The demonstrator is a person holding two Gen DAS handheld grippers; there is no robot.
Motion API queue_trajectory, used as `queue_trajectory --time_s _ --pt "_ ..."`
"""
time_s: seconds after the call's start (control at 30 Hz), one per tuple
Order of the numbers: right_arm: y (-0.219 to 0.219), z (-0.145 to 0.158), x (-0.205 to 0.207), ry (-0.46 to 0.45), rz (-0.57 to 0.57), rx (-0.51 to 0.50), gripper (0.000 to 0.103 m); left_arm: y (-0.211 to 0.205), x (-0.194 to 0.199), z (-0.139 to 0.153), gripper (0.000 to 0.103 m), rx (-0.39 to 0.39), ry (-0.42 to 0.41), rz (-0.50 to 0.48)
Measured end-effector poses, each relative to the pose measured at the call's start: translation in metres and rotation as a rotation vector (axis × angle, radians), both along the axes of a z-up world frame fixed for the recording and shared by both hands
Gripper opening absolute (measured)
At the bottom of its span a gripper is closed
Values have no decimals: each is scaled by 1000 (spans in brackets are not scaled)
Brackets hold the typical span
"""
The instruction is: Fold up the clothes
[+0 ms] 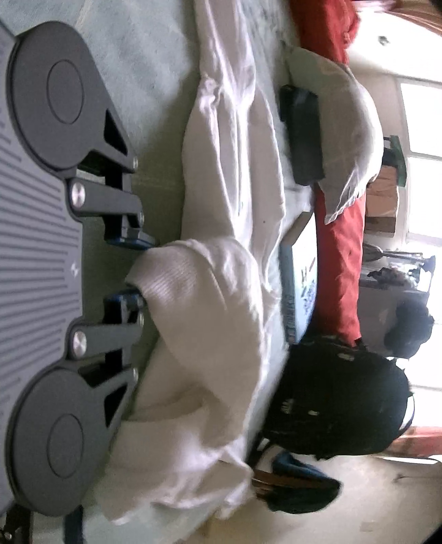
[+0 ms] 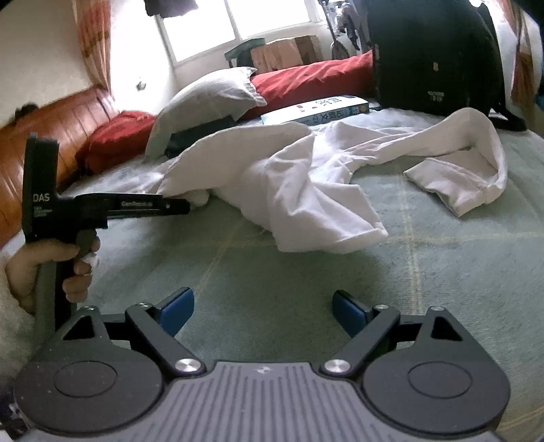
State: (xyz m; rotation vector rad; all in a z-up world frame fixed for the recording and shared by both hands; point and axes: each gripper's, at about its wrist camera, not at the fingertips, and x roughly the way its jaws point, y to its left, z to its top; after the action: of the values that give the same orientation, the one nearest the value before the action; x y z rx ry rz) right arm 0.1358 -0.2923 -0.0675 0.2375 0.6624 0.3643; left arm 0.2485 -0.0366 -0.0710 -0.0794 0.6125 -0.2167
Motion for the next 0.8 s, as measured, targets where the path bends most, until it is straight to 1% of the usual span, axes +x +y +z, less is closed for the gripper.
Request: queue_trajectory --time_s 0.07,0.17,0.2,0.23,0.27,0.3,0.33,0.4,0.5,0.67,0.8 --pt "-9 -3 6 5 -15 72 88 1 -2 0 18 24 -7 -8" --pt "-22 -7 18 10 -38 177 80 6 -7 -2 17 38 -4 -8" --pt "-25 -8 22 12 -46 211 75 7 -8 -2 16 44 -6 -7" --pt "-29 -9 26 13 -54 244 67 8 -10 -2 16 53 -9 -6" --pt "-33 -10 30 14 -62 278 62 9 -12 -1 16 62 -12 -5" --pt "-35 -10 33 14 -63 298 50 9 -14 1 15 82 -17 -7" --pt "-36 -11 36 14 -62 314 34 9 -16 3 14 106 -22 -12" --pt "-35 -9 40 13 -65 303 16 10 -22 8 13 153 -43 -24" --pt "-33 0 35 -2 -63 265 15 17 -36 19 12 209 -71 -41" --pt "-34 23 15 -25 -26 182 13 36 -68 38 11 311 -102 -32" --pt "-45 40 -1 -8 -4 165 12 49 -100 51 11 416 -126 -54"
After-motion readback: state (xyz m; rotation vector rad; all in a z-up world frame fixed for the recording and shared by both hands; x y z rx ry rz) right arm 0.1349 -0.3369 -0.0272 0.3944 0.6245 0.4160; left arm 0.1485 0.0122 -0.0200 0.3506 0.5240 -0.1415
